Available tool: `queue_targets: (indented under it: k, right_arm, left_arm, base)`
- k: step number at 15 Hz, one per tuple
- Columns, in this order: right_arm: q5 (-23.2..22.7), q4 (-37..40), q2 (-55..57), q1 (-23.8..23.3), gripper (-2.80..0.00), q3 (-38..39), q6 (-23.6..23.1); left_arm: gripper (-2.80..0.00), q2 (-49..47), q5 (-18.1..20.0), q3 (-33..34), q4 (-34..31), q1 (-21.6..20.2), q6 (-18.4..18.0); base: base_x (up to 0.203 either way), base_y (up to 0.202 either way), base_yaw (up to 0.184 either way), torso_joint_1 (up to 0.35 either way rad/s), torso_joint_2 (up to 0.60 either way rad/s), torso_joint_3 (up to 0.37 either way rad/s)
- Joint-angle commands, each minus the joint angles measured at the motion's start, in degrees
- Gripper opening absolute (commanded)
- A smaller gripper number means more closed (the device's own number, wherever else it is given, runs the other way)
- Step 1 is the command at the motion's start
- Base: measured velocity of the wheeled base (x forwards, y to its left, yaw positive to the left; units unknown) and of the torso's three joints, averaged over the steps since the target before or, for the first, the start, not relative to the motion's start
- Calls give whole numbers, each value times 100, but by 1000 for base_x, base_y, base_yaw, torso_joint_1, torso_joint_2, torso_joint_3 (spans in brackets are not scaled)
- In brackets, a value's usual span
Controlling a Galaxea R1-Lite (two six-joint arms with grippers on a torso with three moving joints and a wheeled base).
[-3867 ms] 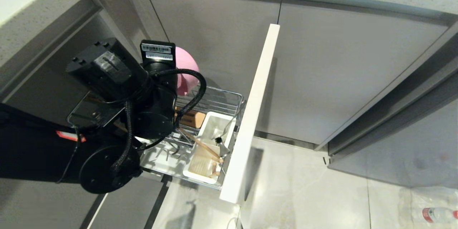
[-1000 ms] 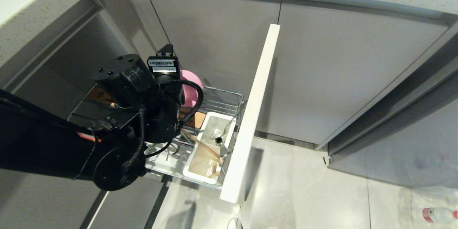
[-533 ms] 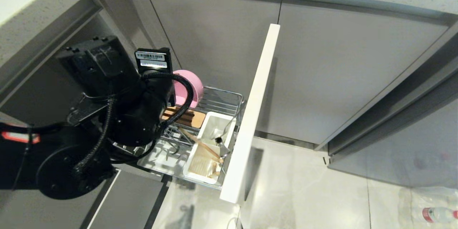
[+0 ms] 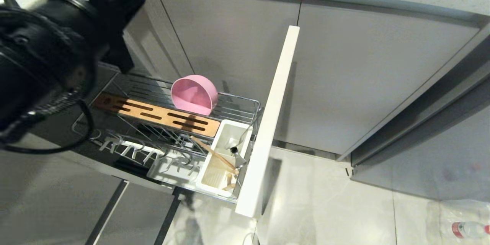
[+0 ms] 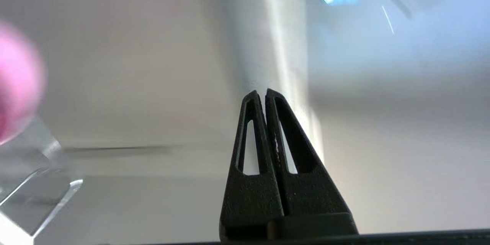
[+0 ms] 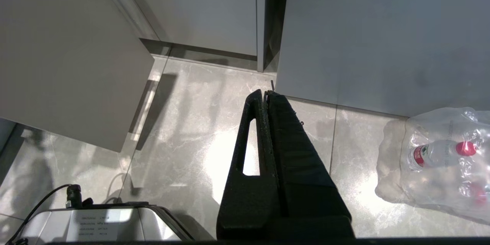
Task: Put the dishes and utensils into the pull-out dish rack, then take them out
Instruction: Pick up the chopsticks and place it in the cupboard
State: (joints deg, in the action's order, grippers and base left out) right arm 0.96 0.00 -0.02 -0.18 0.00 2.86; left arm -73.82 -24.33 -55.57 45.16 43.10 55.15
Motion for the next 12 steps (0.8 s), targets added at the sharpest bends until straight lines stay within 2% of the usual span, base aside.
queue_targets:
  k: [1, 2, 3, 4, 6, 7, 9, 12]
  right_arm:
    - [0, 0, 2, 1, -280, 9, 4]
    - [0, 6, 2, 1, -280, 9, 4]
    - [0, 1, 2, 1, -280, 9, 4]
    - [0, 0, 2, 1, -280, 9, 4]
    - [0, 6, 2, 1, -280, 9, 4]
    - [0, 0, 2, 1, -280, 9, 4]
    - [0, 0, 2, 1, -280, 9, 4]
    - [0, 0, 2, 1, -280, 9, 4]
  left_arm:
    - [-280, 630, 626, -236, -107, 142, -1101]
    - [-280, 828, 936, -357, -297, 264, -1639]
    - [-280, 961, 1210, -435, -513, 359, -1967]
    - [-280, 1151, 1426, -451, -717, 369, -2146]
    - [-280, 1577, 2069, -581, -1679, 334, -2708]
    - [-280, 1718, 2222, -709, -2242, 278, -2993]
    - [-280, 1847, 2149, -1298, -3107, -102, -3339]
    - [-280, 1834, 1939, -2174, -3606, -1329, -3448]
  base:
    - [0, 0, 0, 0, 0, 0]
    - [0, 0, 0, 0, 0, 0]
    - [0, 0, 0, 0, 0, 0]
    - [0, 0, 0, 0, 0, 0]
    - [0, 0, 0, 0, 0, 0]
    - [0, 0, 0, 0, 0, 0]
    - [0, 0, 0, 0, 0, 0]
    - [0, 0, 0, 0, 0, 0]
